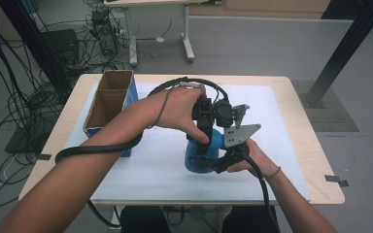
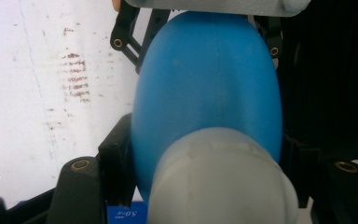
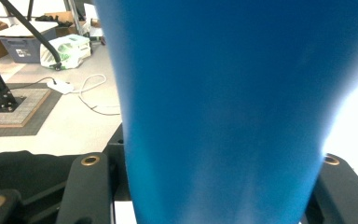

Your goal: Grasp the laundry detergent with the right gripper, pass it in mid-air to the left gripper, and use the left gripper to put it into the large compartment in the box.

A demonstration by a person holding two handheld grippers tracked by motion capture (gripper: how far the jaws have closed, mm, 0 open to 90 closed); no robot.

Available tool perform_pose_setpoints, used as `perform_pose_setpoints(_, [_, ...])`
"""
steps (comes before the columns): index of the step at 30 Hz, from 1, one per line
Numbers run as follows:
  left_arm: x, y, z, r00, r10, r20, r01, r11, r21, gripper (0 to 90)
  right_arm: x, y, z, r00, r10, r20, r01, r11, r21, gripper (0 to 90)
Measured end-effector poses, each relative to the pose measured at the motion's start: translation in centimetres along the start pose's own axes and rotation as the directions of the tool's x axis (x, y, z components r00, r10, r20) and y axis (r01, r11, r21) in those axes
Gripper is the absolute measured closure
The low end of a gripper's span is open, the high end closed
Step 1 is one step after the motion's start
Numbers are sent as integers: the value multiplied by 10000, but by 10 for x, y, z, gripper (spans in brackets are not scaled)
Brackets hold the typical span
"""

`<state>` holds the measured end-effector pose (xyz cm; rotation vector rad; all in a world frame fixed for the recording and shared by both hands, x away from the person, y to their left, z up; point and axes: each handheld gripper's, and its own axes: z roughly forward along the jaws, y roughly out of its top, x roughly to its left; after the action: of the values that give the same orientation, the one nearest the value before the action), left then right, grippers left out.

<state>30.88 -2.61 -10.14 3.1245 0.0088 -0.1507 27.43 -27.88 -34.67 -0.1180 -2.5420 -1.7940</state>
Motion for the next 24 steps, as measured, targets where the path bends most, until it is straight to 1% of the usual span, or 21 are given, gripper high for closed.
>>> perform_pose_setpoints(3, [-1,0,0,10000,-74,-48,74,10000,-23,373,0,0,0,10000,-21,-5,21,10000,-25,426])
perform_pose_setpoints(4, [-1,-2,0,9999,-126,-61,125,9999,-113,373,0,0,0,10000,-23,-11,23,10000,-38,426])
perform_pose_setpoints(9, [-2,-2,-2,9998,-190,-60,190,9998,-92,375,-1,0,-1,10000,-59,-27,59,10000,-77,426])
perform_pose_setpoints(16, [-2,-2,-3,9998,-172,-86,172,9998,-99,374,-1,0,-1,10000,-53,-21,52,9999,-111,426])
perform_pose_setpoints(24, [-1,-4,-3,9997,-244,-57,243,9996,-156,374,-1,0,0,10000,-16,-17,16,9999,-103,426])
